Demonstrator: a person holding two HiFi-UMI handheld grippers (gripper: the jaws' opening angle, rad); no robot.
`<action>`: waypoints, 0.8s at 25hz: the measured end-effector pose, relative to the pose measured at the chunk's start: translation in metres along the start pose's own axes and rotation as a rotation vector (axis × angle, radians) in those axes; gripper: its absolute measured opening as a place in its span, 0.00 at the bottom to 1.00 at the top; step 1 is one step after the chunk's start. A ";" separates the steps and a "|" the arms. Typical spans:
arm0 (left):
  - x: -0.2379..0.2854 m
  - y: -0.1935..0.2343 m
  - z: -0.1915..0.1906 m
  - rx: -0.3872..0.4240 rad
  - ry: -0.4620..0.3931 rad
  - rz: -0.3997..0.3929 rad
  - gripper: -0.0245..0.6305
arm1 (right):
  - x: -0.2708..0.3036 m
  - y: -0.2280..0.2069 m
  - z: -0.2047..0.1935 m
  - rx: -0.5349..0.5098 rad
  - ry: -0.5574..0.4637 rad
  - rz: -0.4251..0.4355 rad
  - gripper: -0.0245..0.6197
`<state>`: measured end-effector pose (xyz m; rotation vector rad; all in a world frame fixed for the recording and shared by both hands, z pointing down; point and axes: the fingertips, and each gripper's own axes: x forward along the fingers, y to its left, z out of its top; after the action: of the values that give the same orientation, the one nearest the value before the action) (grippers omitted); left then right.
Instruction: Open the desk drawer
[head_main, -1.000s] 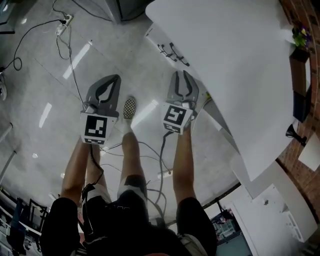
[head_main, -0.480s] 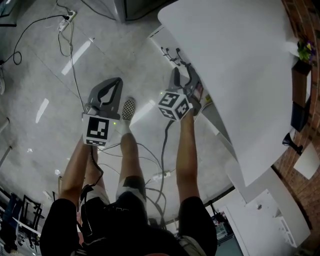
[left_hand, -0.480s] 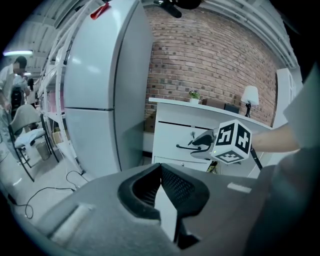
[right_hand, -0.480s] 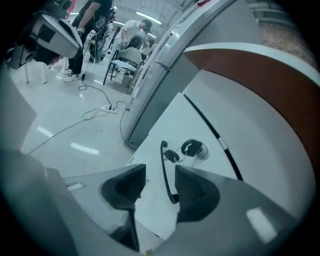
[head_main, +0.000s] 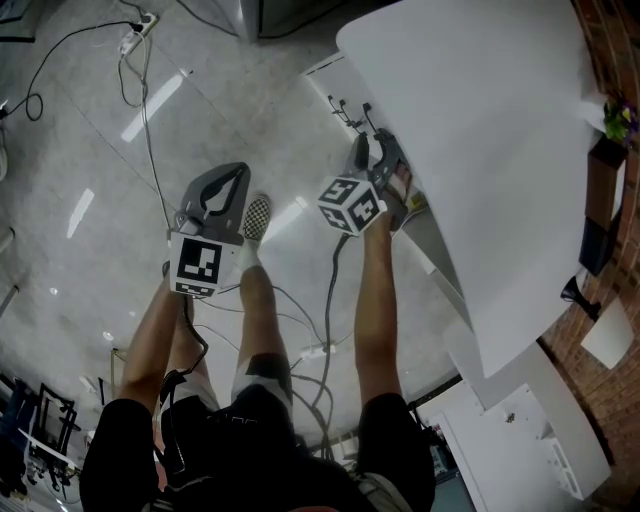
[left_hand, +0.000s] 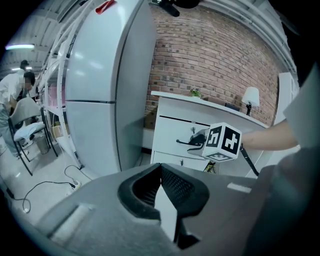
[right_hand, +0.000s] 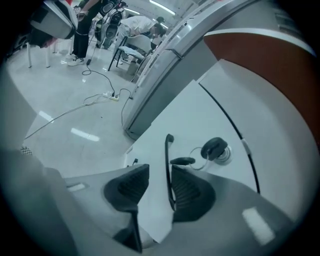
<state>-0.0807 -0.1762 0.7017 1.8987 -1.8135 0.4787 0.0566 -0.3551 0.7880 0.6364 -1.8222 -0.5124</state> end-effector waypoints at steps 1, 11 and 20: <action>0.000 0.002 0.000 0.001 0.001 0.001 0.05 | 0.000 -0.002 0.000 -0.007 0.006 -0.016 0.24; -0.003 0.013 -0.003 0.006 -0.002 0.011 0.05 | 0.004 -0.009 -0.002 -0.091 0.053 -0.114 0.08; -0.012 0.014 -0.011 0.008 0.006 0.002 0.05 | 0.001 -0.009 0.000 -0.081 0.094 -0.146 0.08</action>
<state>-0.0948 -0.1606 0.7057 1.8994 -1.8125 0.4926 0.0574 -0.3625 0.7832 0.7297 -1.6657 -0.6401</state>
